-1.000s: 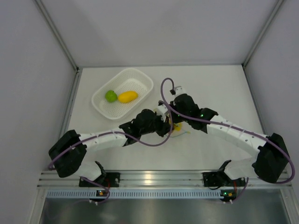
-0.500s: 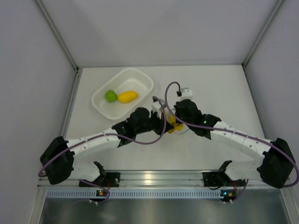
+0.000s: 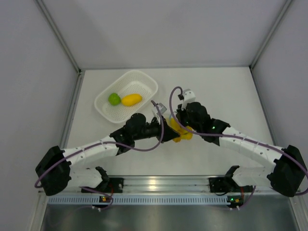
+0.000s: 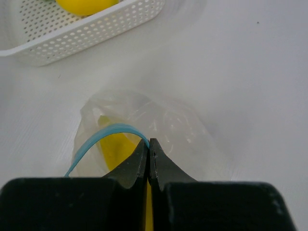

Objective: Open the zip-top bag and remove the fake food

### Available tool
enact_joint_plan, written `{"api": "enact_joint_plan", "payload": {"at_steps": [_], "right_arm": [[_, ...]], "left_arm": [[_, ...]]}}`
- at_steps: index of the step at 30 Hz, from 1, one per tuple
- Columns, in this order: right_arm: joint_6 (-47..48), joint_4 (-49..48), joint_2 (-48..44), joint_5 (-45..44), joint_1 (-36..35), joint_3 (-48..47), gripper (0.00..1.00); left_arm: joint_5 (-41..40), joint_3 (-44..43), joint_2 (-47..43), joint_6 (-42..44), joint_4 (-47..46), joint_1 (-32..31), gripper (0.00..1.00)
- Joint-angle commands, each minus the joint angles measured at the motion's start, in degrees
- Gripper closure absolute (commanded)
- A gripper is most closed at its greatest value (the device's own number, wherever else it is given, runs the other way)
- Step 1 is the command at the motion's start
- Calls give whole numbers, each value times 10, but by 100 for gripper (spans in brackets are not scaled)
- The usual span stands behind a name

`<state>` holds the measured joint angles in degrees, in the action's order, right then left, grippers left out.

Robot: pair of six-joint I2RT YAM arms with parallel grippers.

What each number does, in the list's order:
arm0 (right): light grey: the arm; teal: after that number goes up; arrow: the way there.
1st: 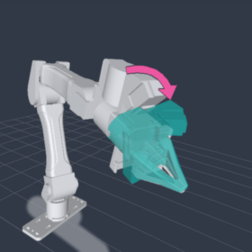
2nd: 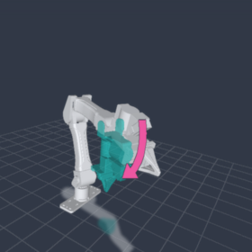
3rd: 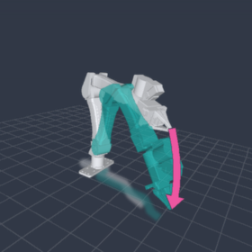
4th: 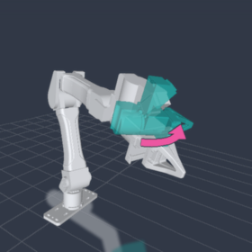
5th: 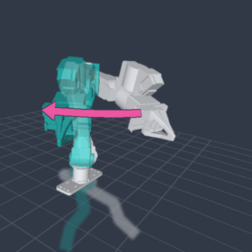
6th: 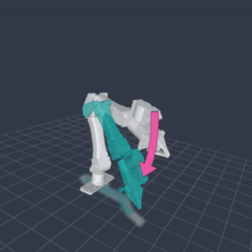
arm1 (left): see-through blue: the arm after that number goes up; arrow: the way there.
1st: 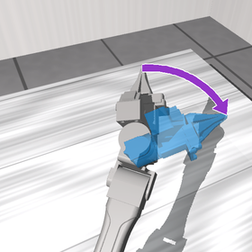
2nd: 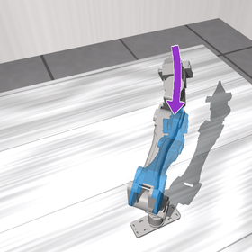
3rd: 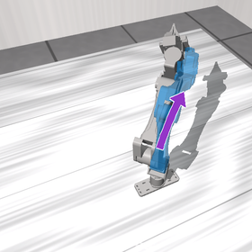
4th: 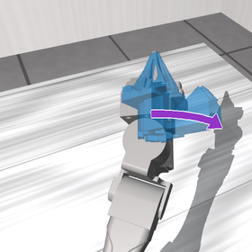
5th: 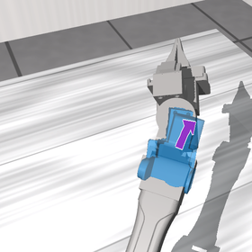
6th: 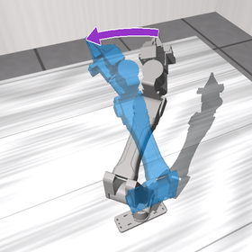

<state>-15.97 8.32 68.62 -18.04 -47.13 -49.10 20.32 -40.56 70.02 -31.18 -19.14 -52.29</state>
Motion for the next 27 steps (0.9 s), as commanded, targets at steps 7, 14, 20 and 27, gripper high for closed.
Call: {"api": "enact_joint_plan", "payload": {"at_steps": [7, 14, 20, 27], "right_arm": [[75, -55, 8, 160, -9, -18, 100], [68, -63, 41, 78, 3, -35, 100], [0, 8, 53, -103, 47, -68, 100], [-8, 56, 24, -114, 166, -86, 100]], "left_arm": [[161, 31, -14, -32, -198, 27, 100], [222, -3, -23, -38, -215, 27, 100], [130, -35, -85, 29, -54, 30, 100], [-161, -102, -153, 82, 202, 31, 100]]}}
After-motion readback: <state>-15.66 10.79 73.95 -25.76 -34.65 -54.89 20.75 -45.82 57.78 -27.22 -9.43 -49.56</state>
